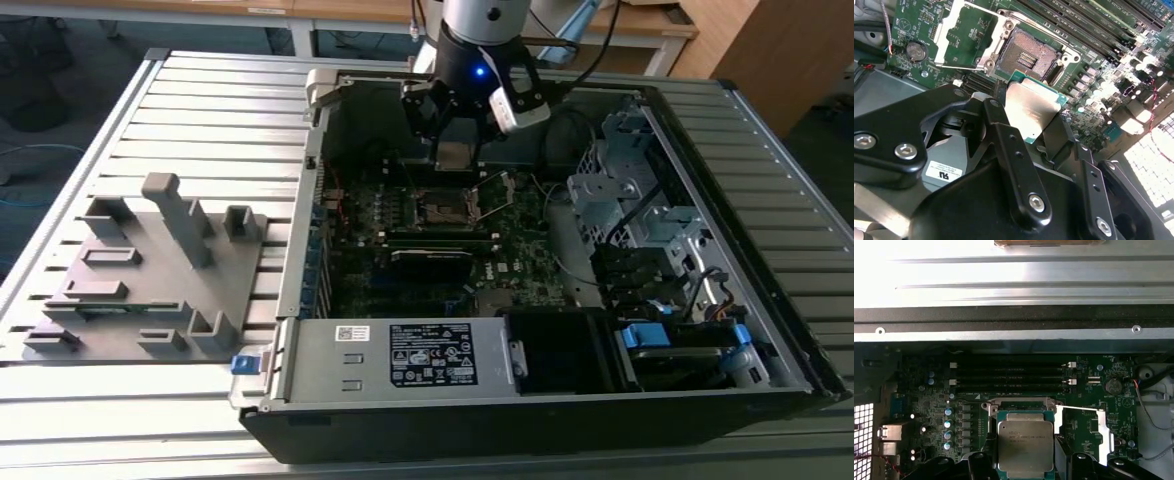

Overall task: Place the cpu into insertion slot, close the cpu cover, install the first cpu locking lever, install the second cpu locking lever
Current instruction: 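Place the cpu into insertion slot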

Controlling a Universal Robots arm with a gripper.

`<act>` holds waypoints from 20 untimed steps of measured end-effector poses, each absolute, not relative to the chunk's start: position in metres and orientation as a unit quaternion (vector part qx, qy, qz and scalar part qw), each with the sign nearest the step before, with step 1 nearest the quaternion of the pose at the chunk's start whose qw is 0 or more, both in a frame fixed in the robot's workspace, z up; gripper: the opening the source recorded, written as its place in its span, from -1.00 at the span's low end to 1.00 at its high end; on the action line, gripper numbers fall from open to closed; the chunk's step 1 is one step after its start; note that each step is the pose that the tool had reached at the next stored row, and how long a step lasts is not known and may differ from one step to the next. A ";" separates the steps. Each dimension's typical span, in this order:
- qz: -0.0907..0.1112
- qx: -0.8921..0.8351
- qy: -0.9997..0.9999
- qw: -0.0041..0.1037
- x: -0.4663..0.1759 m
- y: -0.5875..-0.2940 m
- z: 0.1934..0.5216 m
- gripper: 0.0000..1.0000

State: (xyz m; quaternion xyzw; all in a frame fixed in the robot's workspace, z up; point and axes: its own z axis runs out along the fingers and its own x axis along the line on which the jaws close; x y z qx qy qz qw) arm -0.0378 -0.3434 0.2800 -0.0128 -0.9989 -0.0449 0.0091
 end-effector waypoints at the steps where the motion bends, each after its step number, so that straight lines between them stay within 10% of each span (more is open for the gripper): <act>1: -0.045 -0.013 -0.999 0.009 -0.038 -0.343 0.279 0.08; 20: -0.045 -0.013 -0.999 0.009 -0.038 -0.343 0.265 0.08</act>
